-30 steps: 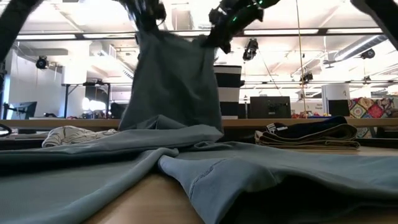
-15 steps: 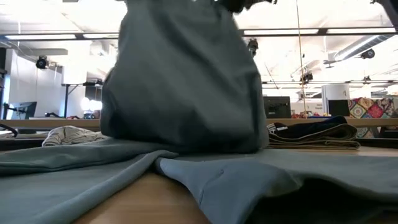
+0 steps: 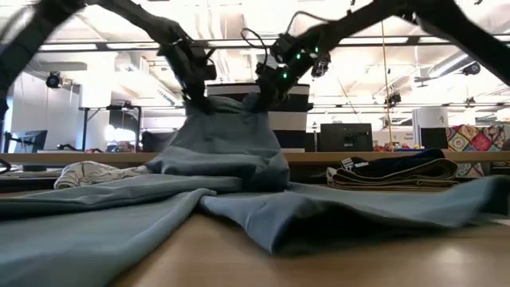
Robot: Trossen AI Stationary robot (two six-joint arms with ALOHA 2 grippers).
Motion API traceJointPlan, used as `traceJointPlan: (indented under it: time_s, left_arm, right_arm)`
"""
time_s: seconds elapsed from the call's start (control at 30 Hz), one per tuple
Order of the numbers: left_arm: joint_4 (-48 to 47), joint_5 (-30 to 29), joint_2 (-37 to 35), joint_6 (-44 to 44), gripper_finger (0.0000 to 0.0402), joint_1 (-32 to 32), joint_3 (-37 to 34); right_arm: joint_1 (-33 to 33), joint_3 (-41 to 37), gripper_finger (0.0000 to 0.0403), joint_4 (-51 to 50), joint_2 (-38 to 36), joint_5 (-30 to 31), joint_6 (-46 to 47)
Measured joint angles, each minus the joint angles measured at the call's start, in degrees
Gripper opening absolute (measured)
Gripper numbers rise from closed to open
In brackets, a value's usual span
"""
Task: Fold Laundry from Bin
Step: Fold the blue pants
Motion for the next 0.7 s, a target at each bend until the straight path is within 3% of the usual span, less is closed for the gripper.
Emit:
traceJointPlan:
  time_s: [0.17,0.2,0.33,0.53,0.7]
  left_arm:
    - [-1.02,-5.13,15.62,-1.11,0.0036,3.64,22.06]
    - [1.32,-5.42,17.56,-3.23,0.0036,4.26,23.32]
    - [14.53,-9.06,16.81,-6.51,0.0043,5.38,14.97]
    - [14.43,-13.42,17.01,-8.39,0.0089,6.27,12.21]
    - [10.62,-14.9,17.04,-13.85,0.0152,7.37,15.12]
  right_arm:
    - [-3.85,5.1,0.0023,8.98,6.33,2.83,-2.55]
    - [-4.42,6.11,0.0023,9.91,7.77,3.5,-2.47]
    - [-5.65,10.65,0.0034,11.01,12.88,5.04,-0.69]
    - [-6.88,16.35,0.0083,8.37,19.29,7.35,6.23]
    - [-7.67,17.52,0.0145,6.62,19.72,7.7,13.06]
